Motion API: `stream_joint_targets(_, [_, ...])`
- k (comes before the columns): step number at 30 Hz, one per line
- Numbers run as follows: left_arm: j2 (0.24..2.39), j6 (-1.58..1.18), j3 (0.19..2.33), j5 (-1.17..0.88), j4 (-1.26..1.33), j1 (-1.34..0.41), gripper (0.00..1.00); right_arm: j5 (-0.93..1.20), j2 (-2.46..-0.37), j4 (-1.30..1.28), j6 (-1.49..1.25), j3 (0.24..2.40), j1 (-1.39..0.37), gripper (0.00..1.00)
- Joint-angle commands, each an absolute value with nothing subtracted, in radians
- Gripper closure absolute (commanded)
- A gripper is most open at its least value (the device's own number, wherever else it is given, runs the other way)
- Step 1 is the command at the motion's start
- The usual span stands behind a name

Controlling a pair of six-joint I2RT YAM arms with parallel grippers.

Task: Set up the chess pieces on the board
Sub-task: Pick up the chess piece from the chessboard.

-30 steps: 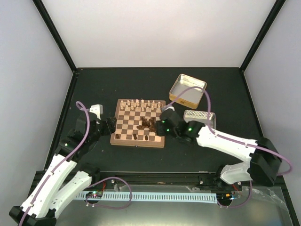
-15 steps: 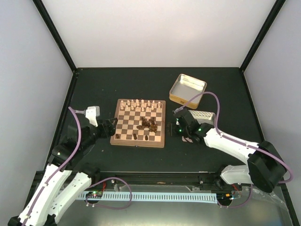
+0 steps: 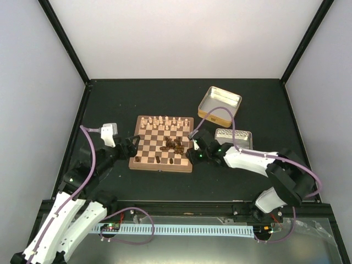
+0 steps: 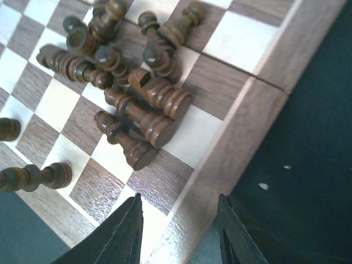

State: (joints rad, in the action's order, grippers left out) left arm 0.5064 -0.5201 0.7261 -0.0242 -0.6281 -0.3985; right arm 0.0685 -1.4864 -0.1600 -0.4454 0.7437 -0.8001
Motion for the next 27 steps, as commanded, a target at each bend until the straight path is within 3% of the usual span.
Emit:
stream_joint_targets(1, [0.519, -0.549, 0.696, -0.049, -0.515, -0.391, 0.05, 0.047, -1.557, -0.117, -0.367, 0.783, -0.837, 0.62])
stream_joint_targets(16, [0.54, -0.496, 0.689, -0.132, -0.518, -0.391, 0.05, -0.087, -1.759, -0.154, -0.446, 0.938, -0.9, 0.64])
stream_joint_targets(22, [0.553, -0.478, 0.699, -0.124, -0.512, -0.391, 0.05, -0.118, -1.787, -0.216, -0.449, 0.977, -0.901, 0.58])
stream_joint_targets(27, [0.567, -0.469, 0.701, -0.128, -0.508, -0.391, 0.05, -0.121, -1.776, -0.258, -0.478, 0.996, -0.901, 0.68])
